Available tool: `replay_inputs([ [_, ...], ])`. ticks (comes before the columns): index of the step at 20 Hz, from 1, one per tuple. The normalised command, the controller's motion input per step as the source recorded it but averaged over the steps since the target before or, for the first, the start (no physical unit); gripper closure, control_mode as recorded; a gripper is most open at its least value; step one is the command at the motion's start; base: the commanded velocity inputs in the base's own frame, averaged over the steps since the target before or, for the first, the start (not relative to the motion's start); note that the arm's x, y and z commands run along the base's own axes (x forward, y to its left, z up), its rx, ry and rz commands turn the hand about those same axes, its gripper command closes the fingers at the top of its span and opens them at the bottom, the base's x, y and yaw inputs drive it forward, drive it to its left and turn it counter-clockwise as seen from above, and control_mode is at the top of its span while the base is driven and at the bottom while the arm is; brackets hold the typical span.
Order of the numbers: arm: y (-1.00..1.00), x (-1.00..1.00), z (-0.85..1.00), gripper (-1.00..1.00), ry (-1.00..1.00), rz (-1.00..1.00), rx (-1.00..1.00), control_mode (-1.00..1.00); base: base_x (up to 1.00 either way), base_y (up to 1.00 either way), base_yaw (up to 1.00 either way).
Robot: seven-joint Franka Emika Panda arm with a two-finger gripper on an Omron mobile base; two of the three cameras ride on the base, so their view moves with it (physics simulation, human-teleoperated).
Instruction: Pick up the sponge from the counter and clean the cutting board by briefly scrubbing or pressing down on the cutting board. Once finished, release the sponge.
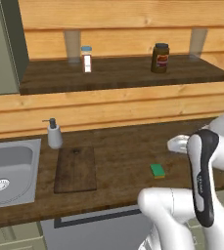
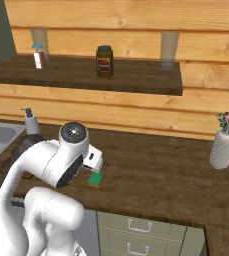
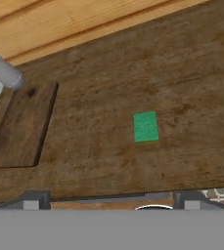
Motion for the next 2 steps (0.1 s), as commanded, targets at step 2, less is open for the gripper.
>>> replay_inputs([
  [2, 0.14, -0.47, 0.93, -1.00, -0.01, 0.00, 0.00, -1.00, 0.00, 0.00, 0.00],
])
